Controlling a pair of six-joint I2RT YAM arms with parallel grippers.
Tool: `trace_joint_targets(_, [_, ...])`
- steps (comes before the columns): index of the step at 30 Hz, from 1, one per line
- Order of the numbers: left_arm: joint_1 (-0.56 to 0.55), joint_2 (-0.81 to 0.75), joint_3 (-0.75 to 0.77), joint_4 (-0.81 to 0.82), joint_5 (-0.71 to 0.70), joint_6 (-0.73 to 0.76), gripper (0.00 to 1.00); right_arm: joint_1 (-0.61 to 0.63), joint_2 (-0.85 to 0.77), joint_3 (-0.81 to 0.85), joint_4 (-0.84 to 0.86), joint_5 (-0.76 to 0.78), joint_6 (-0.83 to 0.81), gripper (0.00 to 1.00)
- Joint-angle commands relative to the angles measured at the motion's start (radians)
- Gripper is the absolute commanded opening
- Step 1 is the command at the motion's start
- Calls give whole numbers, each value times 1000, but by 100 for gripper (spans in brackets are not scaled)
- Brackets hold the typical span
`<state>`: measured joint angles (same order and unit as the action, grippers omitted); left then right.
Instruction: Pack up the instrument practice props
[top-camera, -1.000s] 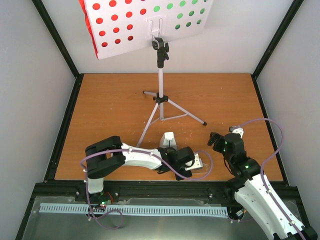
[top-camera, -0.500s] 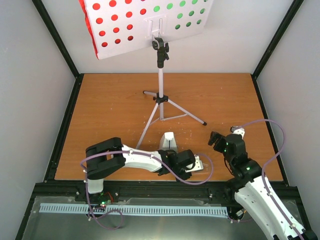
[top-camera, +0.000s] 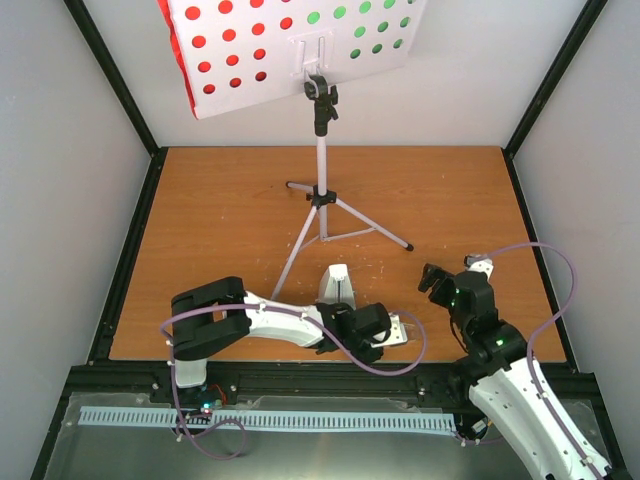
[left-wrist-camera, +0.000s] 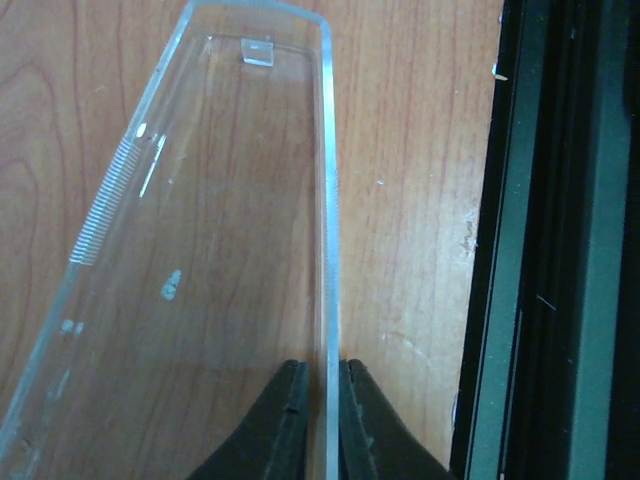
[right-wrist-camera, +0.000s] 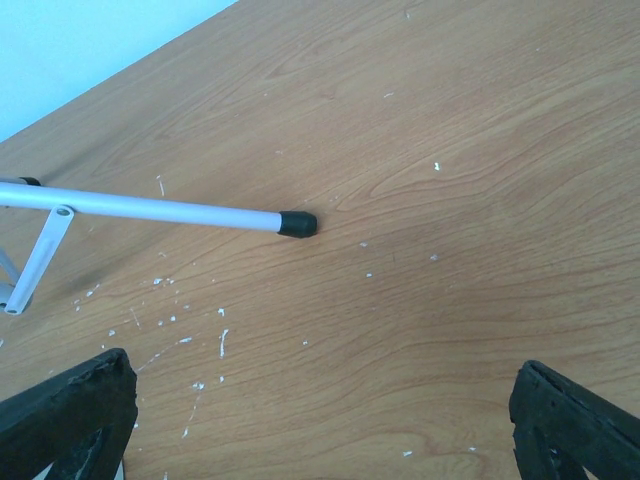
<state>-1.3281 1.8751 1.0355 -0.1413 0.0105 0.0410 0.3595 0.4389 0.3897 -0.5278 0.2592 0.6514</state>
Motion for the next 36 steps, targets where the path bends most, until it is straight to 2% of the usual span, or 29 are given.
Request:
trace_joint_targets(1, [-16, -15, -22, -30, -16, 8, 9, -7, -25, 7, -24, 32, 14, 100])
trace_joint_targets(6, [-15, -32, -32, -27, -21, -13, 0, -7, -48, 25, -46, 46, 13, 100])
trace_joint_targets(15, [-8, -103, -7, 71, -34, -75, 0, -7, -77, 73, -56, 12, 17, 100])
trace_joint_targets(25, [111, -195, 64, 195, 188, -200, 1, -7, -105, 216, -70, -94, 8, 100])
trace_joint_targets(30, [167, -240, 125, 224, 296, -230, 0, -7, -137, 280, -1, -190, -18, 100])
trace_joint_targets(36, [253, -313, 150, 277, 430, -295, 0, -7, -109, 454, -30, -249, -61, 100])
